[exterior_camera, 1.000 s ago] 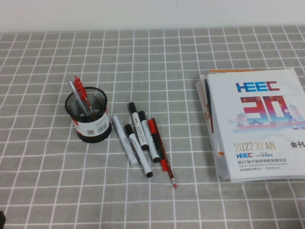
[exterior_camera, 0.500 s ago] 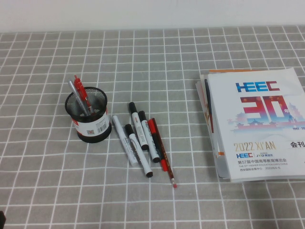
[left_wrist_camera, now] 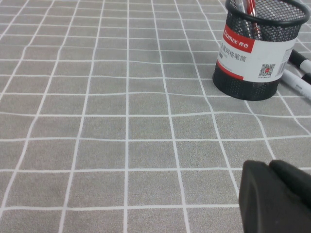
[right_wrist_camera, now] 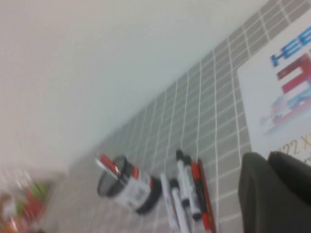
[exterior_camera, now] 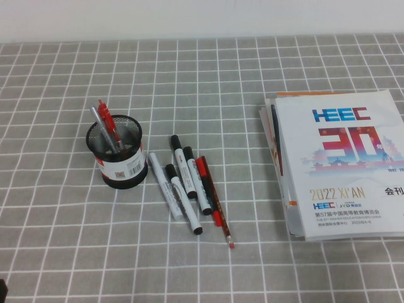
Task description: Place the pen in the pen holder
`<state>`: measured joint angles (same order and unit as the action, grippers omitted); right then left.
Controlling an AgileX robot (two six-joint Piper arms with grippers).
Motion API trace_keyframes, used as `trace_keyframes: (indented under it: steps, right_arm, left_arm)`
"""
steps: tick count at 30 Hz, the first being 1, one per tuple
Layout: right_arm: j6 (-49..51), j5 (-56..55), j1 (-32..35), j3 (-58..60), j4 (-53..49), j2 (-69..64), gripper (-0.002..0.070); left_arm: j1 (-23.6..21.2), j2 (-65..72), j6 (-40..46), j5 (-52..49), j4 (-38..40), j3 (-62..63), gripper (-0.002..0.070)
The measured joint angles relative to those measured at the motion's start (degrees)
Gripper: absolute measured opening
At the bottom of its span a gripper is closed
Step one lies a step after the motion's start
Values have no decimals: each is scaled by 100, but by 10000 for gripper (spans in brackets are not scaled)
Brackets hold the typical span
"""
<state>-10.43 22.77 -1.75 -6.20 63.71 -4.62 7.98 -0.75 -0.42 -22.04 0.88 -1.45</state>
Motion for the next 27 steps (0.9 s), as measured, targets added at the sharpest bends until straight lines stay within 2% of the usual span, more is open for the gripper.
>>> trace_keyframes:
  steps: [9,13,16,21,27]
  right_arm:
    - [-114,2479,0,-2638,-2150,-2830,-12]
    - [-223,3526,0,-3703,-2576,-4098,-12]
    - [-259,3823,-99,-4368,-2665,-4899,-12]
    - [53,3824,-999,-5311,-3175,-6109,-12]
    - [1355,3797,-2315,-6342,-4857,-7496,-12]
  left_arm:
    - [0,0,0,0,0,0,-6]
    - [0,0,0,0,0,0,-6]
    - [0,0,0,0,0,0,-6]
    - [0,0,0,0,0,0,-6]
    - [0,0,0,0,0,0,-6]
